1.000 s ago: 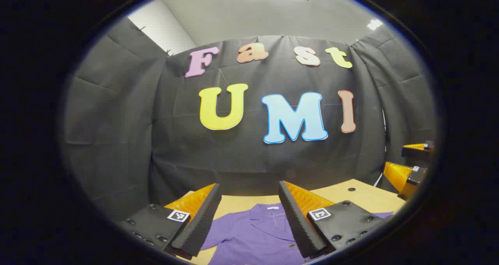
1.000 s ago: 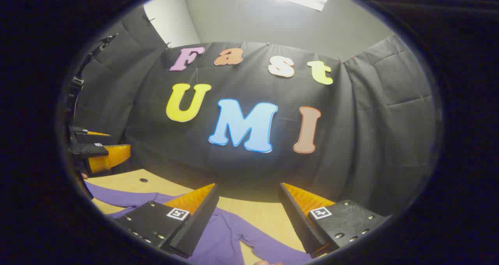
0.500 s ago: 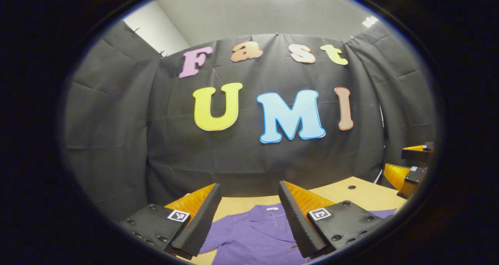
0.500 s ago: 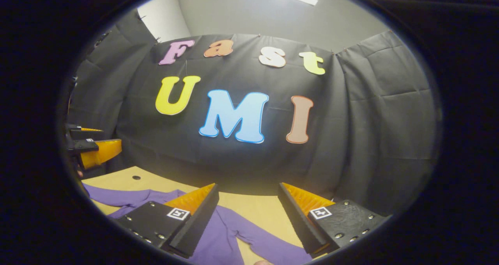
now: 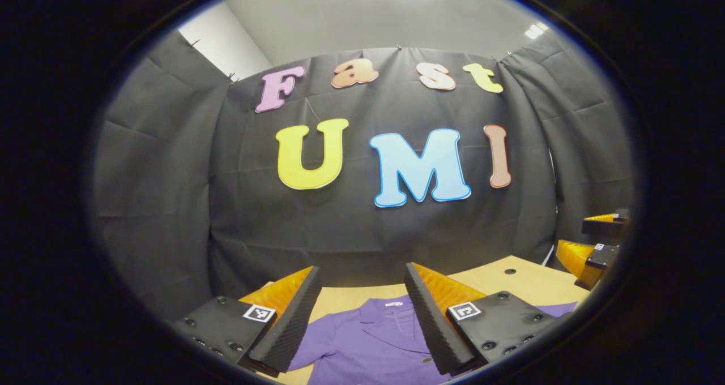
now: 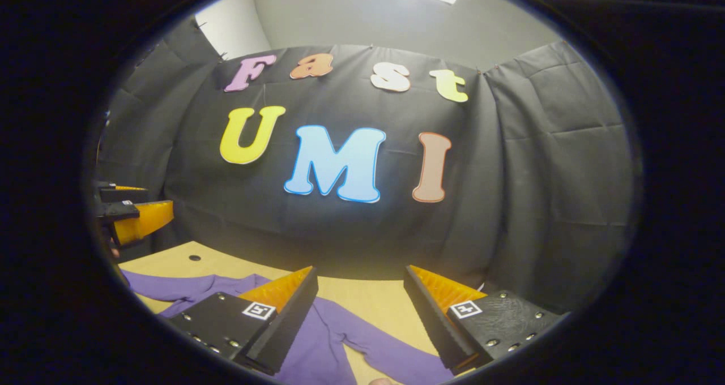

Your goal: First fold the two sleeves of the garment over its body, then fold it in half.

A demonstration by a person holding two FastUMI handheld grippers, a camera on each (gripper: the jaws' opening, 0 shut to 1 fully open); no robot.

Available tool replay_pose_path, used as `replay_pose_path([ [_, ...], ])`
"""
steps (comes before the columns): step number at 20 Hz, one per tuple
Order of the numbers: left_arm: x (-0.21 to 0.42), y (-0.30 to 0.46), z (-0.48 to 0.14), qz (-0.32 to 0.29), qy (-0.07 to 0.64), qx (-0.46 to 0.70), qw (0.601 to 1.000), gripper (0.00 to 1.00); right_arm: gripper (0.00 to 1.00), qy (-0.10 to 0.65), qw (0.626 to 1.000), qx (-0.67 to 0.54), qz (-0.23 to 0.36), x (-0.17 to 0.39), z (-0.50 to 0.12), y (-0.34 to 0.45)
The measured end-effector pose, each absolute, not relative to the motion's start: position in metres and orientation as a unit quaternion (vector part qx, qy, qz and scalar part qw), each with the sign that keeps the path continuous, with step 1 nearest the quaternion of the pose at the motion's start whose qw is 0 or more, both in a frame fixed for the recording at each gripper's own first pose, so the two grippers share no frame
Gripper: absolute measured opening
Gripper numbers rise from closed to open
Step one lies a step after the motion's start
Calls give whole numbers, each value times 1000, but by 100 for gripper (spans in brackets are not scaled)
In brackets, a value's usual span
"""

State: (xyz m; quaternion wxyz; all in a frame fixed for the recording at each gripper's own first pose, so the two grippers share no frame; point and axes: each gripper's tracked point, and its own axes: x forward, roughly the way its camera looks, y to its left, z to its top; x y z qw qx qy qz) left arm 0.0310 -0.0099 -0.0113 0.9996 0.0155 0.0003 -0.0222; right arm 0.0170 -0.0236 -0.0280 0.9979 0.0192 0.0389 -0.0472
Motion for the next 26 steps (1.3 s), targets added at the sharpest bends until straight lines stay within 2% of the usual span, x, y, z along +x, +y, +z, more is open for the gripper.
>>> replay_pose_path([
  [5, 35, -9, -21, -21, 8, 14, 1000, 94, 96, 106, 990, 38, -82, 9, -74, -54],
  [13, 32, -12, -22, -20, 2, 21, 1000, 94, 96, 225, 954, 61, -187, -19, -171, -127],
  [26, 21, -4, -35, -2, 21, 26, 999, 94, 96, 389, 875, 140, -251, -67, -310, -163],
])
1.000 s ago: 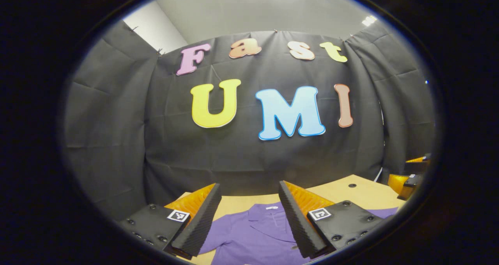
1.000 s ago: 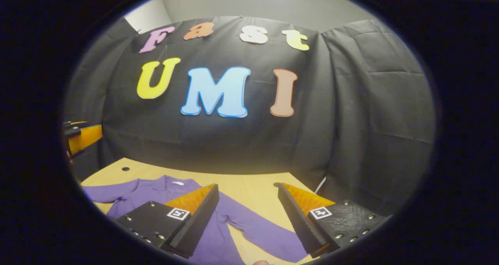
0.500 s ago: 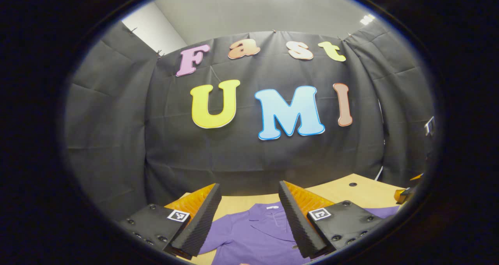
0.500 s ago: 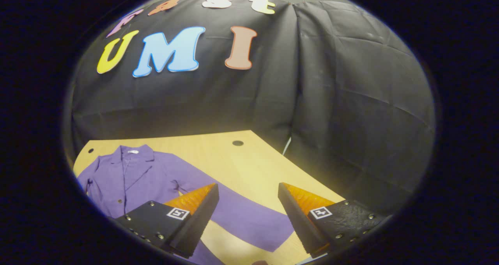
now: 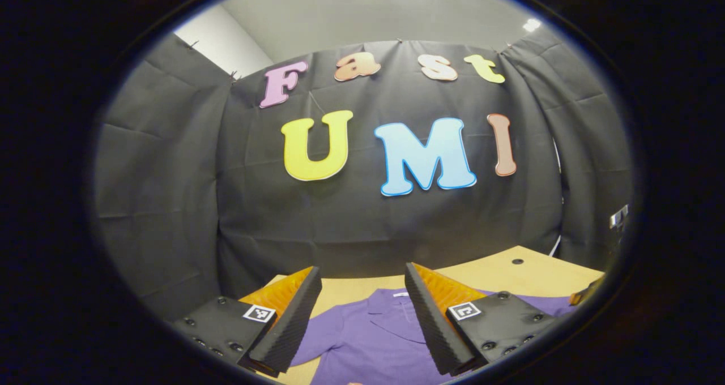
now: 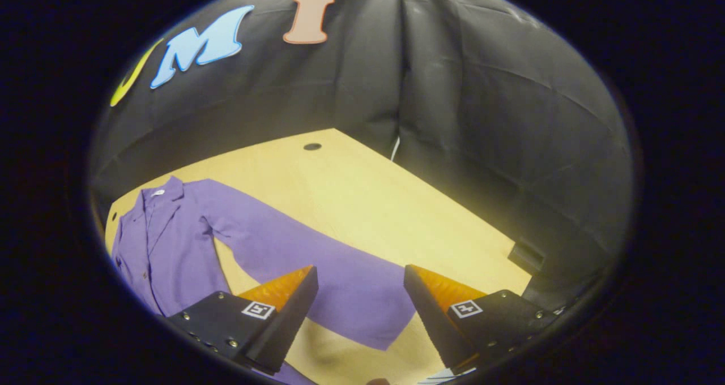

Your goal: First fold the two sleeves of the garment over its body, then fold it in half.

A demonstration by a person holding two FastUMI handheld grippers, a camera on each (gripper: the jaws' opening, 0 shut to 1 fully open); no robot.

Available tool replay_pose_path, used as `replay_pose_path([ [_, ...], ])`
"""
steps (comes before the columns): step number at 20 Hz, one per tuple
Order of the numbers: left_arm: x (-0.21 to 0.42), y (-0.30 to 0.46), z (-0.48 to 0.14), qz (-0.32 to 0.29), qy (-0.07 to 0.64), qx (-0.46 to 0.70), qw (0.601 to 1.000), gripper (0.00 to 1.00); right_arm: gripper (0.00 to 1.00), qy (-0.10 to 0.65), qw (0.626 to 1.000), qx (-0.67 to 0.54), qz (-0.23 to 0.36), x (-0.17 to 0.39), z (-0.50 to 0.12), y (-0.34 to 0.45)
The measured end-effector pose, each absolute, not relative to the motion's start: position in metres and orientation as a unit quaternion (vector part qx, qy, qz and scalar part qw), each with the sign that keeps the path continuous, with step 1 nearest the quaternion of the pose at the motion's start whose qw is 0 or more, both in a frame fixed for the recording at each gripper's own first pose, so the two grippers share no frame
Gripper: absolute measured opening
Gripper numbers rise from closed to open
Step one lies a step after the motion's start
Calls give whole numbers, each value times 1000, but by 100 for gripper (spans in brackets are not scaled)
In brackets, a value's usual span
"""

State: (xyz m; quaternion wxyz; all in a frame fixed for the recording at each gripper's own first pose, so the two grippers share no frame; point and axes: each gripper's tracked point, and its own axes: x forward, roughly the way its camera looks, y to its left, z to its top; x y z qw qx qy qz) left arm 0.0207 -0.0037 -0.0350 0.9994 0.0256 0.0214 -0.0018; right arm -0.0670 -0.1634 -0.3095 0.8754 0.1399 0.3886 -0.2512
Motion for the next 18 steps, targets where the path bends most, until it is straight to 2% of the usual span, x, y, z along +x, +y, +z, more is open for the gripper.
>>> replay_pose_path([
  [10, 12, 2, -48, 7, 37, 26, 999, 94, 96, 450, 820, 205, -290, -87, -360, -162],
  [16, 16, 3, -48, 1, 36, 23, 999, 94, 100, 450, 818, 210, -290, -91, -365, -159],
  [17, 15, 3, -49, -1, 36, 21, 999, 94, 92, 450, 816, 213, -292, -93, -365, -158],
  [18, 15, 1, -50, -3, 35, 19, 999, 94, 80, 452, 816, 214, -290, -92, -365, -158],
])
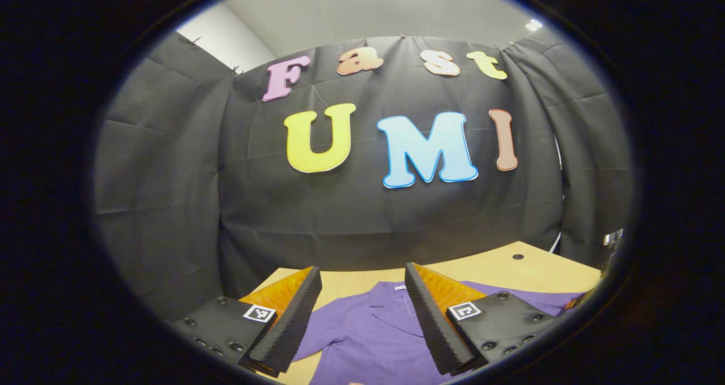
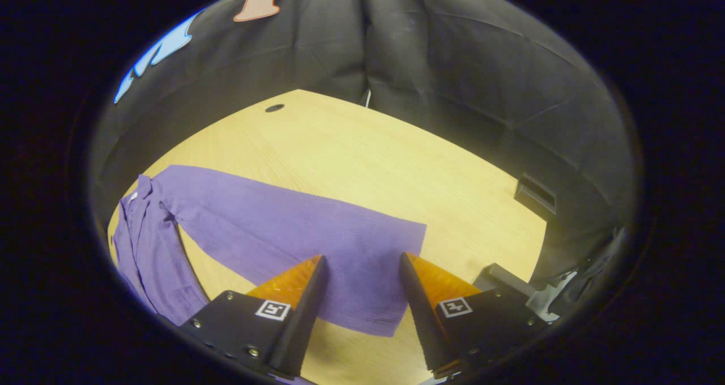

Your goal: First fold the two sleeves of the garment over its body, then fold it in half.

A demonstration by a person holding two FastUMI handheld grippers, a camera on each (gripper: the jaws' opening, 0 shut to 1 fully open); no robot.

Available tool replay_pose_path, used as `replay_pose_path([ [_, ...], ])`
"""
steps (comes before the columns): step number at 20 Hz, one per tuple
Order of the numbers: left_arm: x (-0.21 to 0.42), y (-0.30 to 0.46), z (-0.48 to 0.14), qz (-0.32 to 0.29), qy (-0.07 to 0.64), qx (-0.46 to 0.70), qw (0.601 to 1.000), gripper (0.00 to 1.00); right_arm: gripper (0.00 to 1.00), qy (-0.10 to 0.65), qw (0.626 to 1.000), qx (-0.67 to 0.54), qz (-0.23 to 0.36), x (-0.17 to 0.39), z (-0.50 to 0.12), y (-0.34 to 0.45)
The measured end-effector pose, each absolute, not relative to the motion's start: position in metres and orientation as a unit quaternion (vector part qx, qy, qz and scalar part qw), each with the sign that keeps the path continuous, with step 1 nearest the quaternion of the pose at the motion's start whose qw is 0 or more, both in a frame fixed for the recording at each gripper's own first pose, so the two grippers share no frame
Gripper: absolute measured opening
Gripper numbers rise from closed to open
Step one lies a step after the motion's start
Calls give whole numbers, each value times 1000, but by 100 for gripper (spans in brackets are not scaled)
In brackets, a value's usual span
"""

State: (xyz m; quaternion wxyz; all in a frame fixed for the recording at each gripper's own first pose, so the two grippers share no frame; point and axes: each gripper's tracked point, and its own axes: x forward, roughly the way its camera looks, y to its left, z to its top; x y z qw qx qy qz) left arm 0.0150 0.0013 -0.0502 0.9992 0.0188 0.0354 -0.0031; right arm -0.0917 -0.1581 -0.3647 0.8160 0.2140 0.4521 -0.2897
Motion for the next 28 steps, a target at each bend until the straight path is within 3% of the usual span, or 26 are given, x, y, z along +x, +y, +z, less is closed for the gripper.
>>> replay_pose_path([
  [1, 16, 1, -50, -5, 34, 17, 999, 94, 80, 453, 815, 214, -290, -92, -365, -160],
  [3, 16, 0, -49, -9, 32, 14, 999, 94, 47, 453, 811, 225, -294, -91, -364, -159],
  [5, 15, 3, -50, -7, 28, 14, 999, 95, 47, 448, 812, 234, -292, -91, -366, -160],
  [6, 16, 5, -50, -6, 28, 12, 1000, 95, 13, 445, 809, 245, -295, -90, -363, -160],
  [8, 15, 10, -50, -2, 27, 9, 1000, 96, 14, 441, 808, 256, -295, -88, -359, -164],
  [10, 13, 15, -52, 1, 28, 7, 1000, 94, 0, 440, 806, 268, -292, -86, -361, -164],
  [11, 12, 17, -52, 4, 28, 8, 1000, 94, 4, 437, 806, 272, -291, -85, -360, -165],
  [19, 9, 34, -56, 18, 30, 8, 999, 94, 4, 380, 855, 264, -233, -49, -306, -160],
  [28, 6, 58, -69, 39, 39, 11, 998, 95, 4, 300, 910, 259, -122, 52, -214, -98],
])
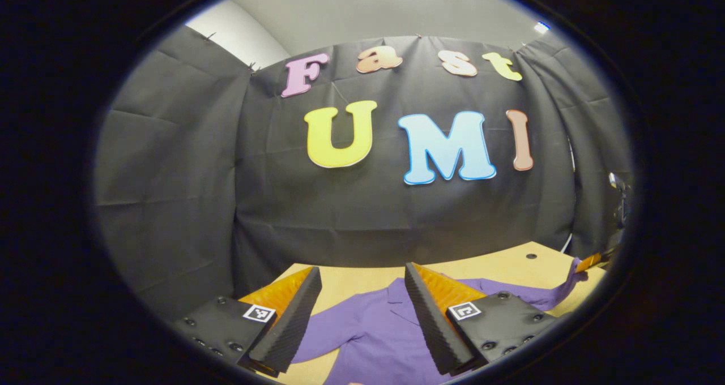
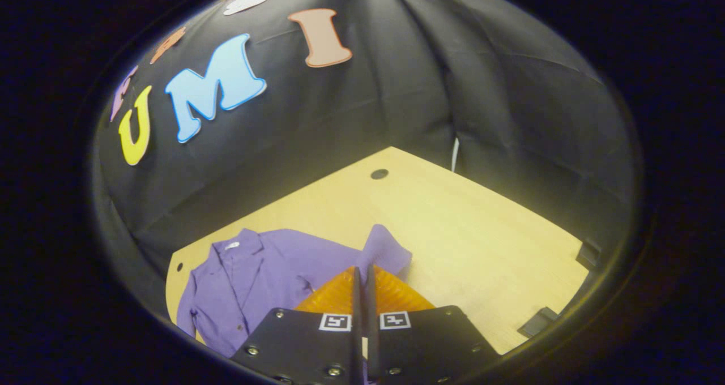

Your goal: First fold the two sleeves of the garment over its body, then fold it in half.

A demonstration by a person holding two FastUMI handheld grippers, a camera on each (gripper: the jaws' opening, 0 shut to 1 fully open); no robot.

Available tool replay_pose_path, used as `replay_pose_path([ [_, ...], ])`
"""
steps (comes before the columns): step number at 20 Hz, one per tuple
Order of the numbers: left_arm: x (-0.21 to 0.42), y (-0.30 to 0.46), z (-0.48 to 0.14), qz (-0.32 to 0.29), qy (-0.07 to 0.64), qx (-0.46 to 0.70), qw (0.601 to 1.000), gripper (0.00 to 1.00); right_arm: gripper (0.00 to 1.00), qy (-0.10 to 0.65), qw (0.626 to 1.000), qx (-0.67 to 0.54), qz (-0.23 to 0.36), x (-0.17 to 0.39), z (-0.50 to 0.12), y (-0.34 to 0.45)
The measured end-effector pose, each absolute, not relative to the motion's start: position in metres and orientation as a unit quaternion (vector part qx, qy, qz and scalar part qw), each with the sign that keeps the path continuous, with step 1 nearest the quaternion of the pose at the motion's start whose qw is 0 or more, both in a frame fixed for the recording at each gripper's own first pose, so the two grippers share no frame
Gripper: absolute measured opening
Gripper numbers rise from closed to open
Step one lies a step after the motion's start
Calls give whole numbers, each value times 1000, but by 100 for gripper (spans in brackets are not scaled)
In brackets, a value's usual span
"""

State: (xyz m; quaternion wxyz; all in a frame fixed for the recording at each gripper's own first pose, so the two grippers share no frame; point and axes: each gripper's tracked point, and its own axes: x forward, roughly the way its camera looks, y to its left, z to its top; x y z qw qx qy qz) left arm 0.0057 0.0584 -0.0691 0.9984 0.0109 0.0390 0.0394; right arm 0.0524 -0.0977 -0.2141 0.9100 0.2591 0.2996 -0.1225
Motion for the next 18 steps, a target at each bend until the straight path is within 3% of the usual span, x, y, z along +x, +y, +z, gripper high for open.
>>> replay_pose_path([
  [10, -7, 116, -88, 105, 60, 8, 993, 94, 4, 232, 942, 244, -12, 160, -139, -21],
  [18, -36, 163, -97, 166, 73, 18, 983, 94, 4, 237, 938, 228, 114, 198, -125, 98],
])
